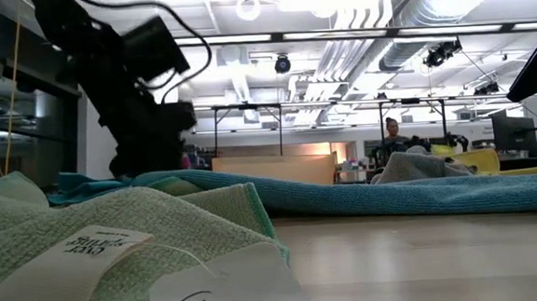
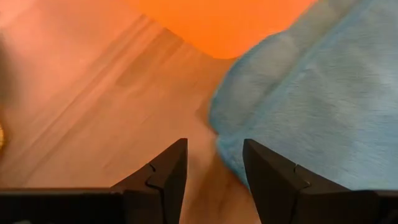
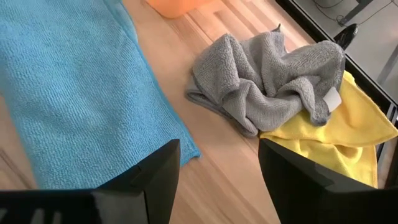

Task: Fold microfiber towels
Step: Fold the bottom blue microfiber cloth

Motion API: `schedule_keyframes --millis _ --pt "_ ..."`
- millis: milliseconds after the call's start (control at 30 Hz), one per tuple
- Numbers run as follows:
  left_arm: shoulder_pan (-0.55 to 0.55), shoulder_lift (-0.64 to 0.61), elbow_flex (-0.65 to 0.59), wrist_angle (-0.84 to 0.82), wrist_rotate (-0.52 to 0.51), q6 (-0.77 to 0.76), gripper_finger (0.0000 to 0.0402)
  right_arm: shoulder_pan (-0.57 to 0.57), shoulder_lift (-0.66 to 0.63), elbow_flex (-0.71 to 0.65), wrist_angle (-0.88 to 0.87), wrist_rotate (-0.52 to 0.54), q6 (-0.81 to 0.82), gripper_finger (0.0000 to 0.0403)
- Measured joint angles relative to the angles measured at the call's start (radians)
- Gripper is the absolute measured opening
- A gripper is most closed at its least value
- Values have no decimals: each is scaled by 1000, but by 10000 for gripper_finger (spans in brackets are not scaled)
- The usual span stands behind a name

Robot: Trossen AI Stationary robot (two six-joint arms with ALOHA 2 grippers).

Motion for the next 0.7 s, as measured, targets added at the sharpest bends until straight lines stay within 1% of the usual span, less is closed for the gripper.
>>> schedule_keyframes --millis 133,300,367,467,633,700 --pt "11 39 2 63 33 -1 145 0 0 0 1 -1 0 210" --pt "11 47 4 46 40 1 144 0 0 0 5 -2 0 210" --pt "11 38 4 43 41 15 137 0 0 0 5 -2 0 210" --pt "10 8 0 16 62 31 109 0 0 0 5 -2 0 210" --pt "6 -54 0 -43 67 59 23 0 0 0 7 -2 0 210" --pt "1 -67 -1 -58 63 59 7 -1 0 0 7 -2 0 210"
